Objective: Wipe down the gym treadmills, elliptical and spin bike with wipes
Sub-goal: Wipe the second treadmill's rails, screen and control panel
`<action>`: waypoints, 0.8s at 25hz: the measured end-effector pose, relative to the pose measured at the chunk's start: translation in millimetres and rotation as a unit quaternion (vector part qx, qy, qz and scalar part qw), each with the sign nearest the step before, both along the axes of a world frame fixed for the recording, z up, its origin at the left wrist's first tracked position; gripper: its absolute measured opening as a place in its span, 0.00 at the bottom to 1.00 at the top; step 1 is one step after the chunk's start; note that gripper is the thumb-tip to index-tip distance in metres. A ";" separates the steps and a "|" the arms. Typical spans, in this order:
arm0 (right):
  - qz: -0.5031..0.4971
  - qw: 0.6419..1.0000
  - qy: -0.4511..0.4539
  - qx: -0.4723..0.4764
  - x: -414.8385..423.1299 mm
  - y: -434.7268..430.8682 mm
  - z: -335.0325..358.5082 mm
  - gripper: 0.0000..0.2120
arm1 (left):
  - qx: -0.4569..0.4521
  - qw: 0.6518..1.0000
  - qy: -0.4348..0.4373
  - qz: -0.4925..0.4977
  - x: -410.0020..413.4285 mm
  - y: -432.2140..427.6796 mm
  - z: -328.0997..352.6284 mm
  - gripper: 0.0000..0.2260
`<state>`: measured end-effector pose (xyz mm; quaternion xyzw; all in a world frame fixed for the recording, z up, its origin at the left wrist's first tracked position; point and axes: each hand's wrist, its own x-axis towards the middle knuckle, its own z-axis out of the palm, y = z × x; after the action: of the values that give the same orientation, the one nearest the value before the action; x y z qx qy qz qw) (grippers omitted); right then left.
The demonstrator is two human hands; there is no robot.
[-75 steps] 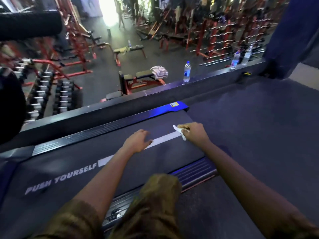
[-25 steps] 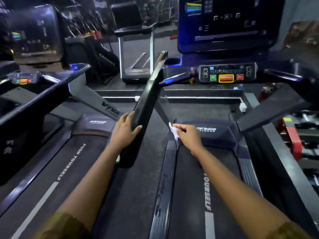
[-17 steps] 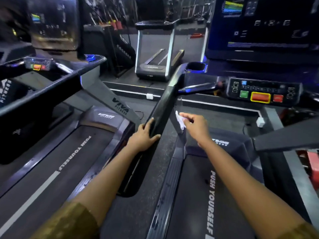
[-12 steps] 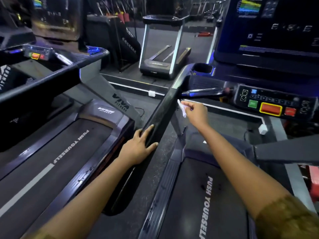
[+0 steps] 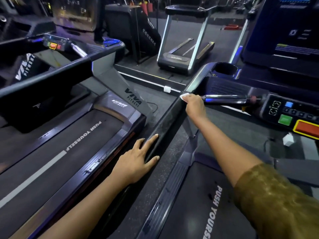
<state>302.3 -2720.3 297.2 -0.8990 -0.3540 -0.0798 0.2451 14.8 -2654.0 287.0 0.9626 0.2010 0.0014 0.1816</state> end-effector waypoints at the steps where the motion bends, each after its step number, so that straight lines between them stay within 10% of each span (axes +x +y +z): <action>1: 0.012 1.000 -0.016 0.009 -14.1 0.1 -4.8 0.20 | 0.001 1.000 -0.002 0.000 -0.1 -0.1 0.1 0.29; 10: 0.205 0.973 -0.102 0.010 -132.8 -35.6 -11.2 0.18 | 0.006 1.000 0.003 0.012 1.3 -2.4 1.0 0.29; 20: 0.108 0.990 -0.066 -0.069 -56.9 -12.8 2.5 0.19 | 0.011 1.000 0.001 -0.002 0.3 0.2 0.3 0.29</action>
<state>245.5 -2733.1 299.7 -0.8633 -0.4687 -0.0873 0.1657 15.0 -2653.8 287.3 0.9650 0.1991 0.0028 0.1709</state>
